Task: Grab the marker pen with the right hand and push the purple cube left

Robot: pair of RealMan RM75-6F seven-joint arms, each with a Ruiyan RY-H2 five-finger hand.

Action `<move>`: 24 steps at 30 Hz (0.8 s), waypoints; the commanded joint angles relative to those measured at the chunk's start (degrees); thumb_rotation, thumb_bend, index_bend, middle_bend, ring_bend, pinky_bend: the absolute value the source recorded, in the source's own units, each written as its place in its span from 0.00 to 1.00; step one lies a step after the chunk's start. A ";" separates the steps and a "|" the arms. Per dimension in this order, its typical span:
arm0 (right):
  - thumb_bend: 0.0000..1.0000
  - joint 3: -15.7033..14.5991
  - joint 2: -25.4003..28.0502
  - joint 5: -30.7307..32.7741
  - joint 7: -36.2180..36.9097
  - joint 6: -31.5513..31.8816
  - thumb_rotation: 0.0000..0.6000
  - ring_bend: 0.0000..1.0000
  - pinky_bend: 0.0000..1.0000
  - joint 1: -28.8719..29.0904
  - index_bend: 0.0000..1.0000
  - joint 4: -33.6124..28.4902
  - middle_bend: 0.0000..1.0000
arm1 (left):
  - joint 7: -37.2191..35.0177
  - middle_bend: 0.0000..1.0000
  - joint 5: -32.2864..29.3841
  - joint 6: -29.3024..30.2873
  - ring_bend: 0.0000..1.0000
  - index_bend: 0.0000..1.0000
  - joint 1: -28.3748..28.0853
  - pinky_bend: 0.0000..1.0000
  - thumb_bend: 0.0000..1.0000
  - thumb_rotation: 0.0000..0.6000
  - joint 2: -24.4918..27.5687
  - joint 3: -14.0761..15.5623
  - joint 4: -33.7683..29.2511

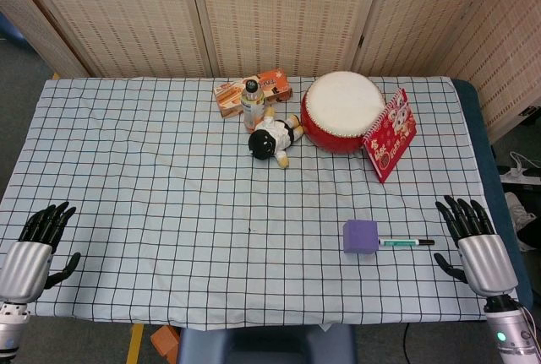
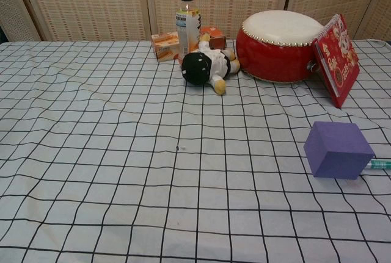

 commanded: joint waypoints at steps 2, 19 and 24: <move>0.14 -0.12 0.01 0.11 -0.51 -0.56 1.00 0.00 0.00 0.18 0.00 -0.11 0.00 | -0.09 0.00 0.03 0.21 0.00 0.00 0.11 0.09 0.38 1.00 0.06 0.01 -0.04; 0.15 1.30 -7.34 6.74 -13.94 -16.16 1.00 0.02 0.04 7.73 0.30 1.16 0.25 | -2.64 0.00 0.36 -1.39 0.00 0.00 -0.68 0.09 0.38 1.00 0.97 0.61 -0.39; 0.16 1.80 -9.88 9.15 -18.38 -18.50 1.00 0.08 0.07 9.29 0.39 1.99 0.34 | -3.26 0.00 0.24 -1.54 0.00 0.00 -0.76 0.09 0.38 1.00 1.29 0.65 -0.52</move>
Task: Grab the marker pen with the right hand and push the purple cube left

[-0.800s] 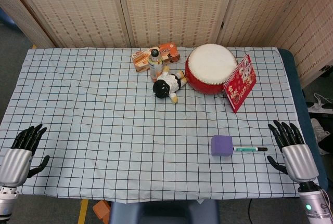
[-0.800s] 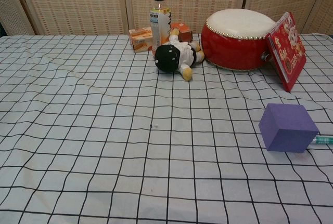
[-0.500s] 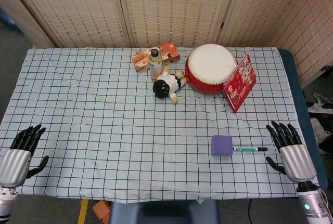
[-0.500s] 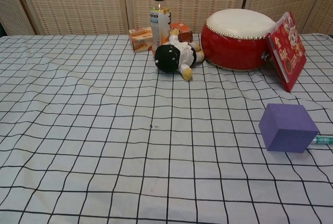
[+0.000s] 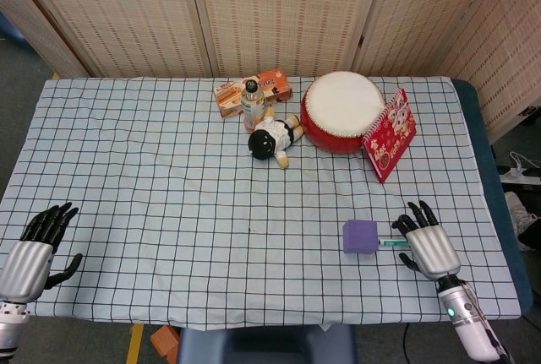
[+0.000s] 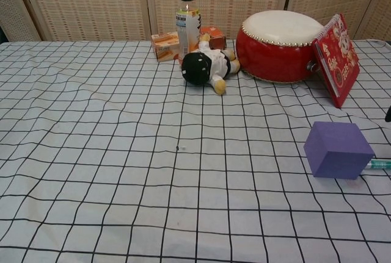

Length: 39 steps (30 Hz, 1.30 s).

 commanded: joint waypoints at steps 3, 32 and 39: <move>0.16 0.78 -2.92 3.83 -4.28 -3.32 1.00 0.09 0.07 2.06 0.41 1.60 0.35 | -0.50 0.00 -0.32 -0.29 0.00 0.00 -0.03 0.09 0.38 1.00 0.33 0.05 -0.16; 0.18 0.21 -8.36 14.11 -13.98 -7.48 1.00 0.15 0.08 5.18 0.51 8.55 0.42 | -0.76 0.00 -1.46 -1.84 0.00 0.00 -0.63 0.09 0.38 1.00 0.59 0.01 -0.08; 0.19 -0.34 -8.56 14.34 -14.98 -6.91 1.00 0.17 0.09 5.40 0.54 8.30 0.44 | -0.85 0.00 -1.67 -2.16 0.00 0.00 -0.77 0.09 0.38 1.00 0.61 0.00 0.11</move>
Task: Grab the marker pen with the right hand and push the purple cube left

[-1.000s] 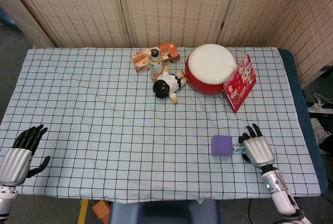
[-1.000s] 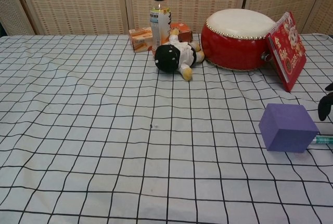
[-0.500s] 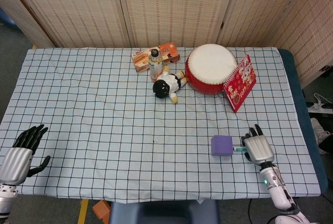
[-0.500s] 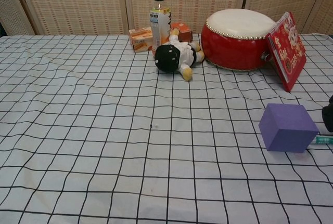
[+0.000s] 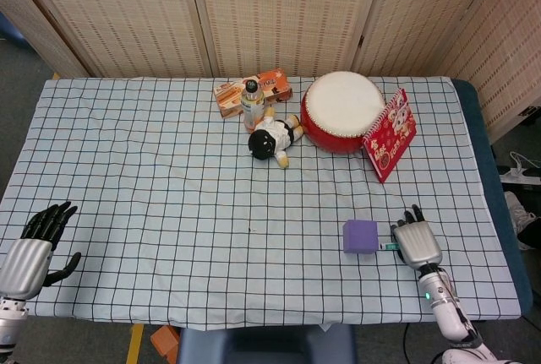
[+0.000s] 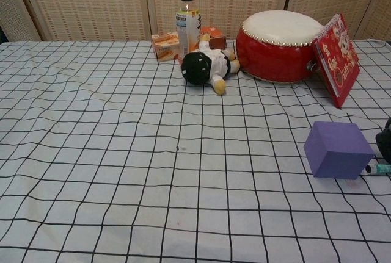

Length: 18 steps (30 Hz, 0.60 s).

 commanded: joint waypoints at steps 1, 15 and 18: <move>0.19 -0.27 -0.04 -0.07 -0.17 0.22 1.00 0.17 0.09 0.05 0.55 -0.13 0.44 | 0.11 0.00 -0.19 -0.14 0.00 0.00 -0.03 0.09 0.38 1.00 0.02 -0.04 0.00; 0.27 -1.81 -0.55 -0.35 -1.20 1.41 1.00 0.29 0.15 -0.35 0.69 0.16 0.57 | 1.93 0.00 -1.35 -0.18 0.00 0.00 0.09 0.09 0.38 1.00 -0.41 -0.54 0.28; 0.32 -2.02 -0.63 -0.17 -1.29 1.40 1.00 0.32 0.17 -0.43 0.72 0.45 0.60 | 1.91 0.00 -1.40 -0.14 0.00 0.00 0.10 0.10 0.38 1.00 -0.36 -0.58 0.29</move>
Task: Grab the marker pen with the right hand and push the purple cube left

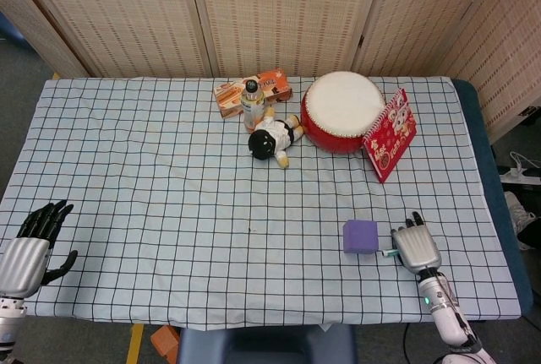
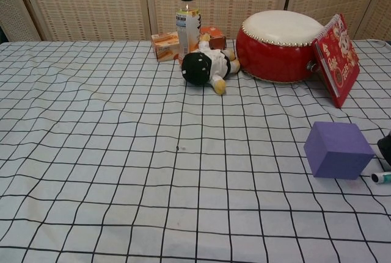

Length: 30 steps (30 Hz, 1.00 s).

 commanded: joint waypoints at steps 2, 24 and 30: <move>0.35 -0.23 -0.14 0.36 -0.25 -0.15 1.00 0.34 0.18 -0.08 0.73 0.49 0.62 | 0.14 0.00 -0.10 0.12 0.00 0.00 0.06 0.10 0.38 1.00 -0.02 -0.08 0.07; 0.45 -1.53 -0.27 -0.87 4.54 -0.21 1.00 0.43 0.22 -1.20 0.86 3.38 0.72 | 0.69 0.00 0.19 0.77 0.00 0.00 0.25 0.10 0.38 1.00 -0.35 -0.11 0.27; 0.47 -1.09 1.93 -2.63 7.04 2.48 1.00 0.47 0.24 -1.98 0.91 1.06 0.76 | 0.33 0.00 0.60 1.27 0.00 0.00 0.42 0.10 0.38 1.00 -0.20 0.00 0.22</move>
